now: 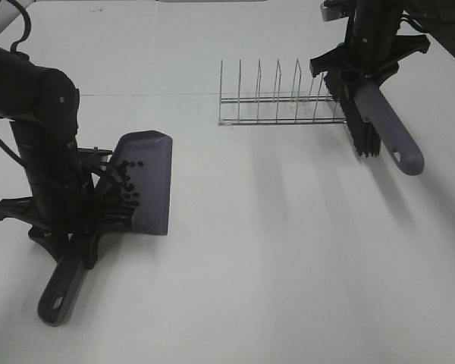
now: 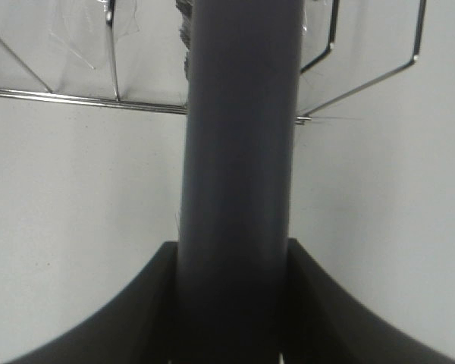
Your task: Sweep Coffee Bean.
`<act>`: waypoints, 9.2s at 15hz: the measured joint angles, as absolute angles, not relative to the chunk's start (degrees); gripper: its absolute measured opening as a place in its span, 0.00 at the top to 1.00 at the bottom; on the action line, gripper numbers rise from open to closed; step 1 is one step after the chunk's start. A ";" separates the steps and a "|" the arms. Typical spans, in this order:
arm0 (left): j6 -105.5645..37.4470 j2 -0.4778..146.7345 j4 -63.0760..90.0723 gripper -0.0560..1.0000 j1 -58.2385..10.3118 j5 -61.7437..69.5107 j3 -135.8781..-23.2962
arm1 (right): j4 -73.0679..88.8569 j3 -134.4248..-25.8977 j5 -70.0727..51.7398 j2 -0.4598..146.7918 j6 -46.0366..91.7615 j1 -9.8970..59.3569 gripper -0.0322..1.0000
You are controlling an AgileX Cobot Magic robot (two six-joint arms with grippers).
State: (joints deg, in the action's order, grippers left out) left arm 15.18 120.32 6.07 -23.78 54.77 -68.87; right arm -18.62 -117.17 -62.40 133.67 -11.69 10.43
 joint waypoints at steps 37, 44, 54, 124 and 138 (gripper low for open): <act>14.95 120.32 6.07 0.65 -23.78 54.77 -68.87 | -14.90 -101.01 -57.98 126.17 -9.51 10.03 0.69; 14.95 120.32 6.07 0.65 -23.78 54.77 -68.87 | -15.70 -101.01 -54.20 126.17 -9.51 8.94 0.69; 14.95 120.32 6.02 0.65 -23.78 54.72 -68.87 | -15.18 -105.20 -52.37 128.74 -8.94 8.02 0.69; 6.82 19.08 -2.92 0.41 -27.73 59.64 -33.58 | -0.86 -33.69 -64.69 26.41 -0.52 8.02 0.30; -5.21 12.83 4.47 0.41 -27.67 59.99 -28.82 | 2.35 -29.05 -60.96 4.13 4.07 8.02 0.30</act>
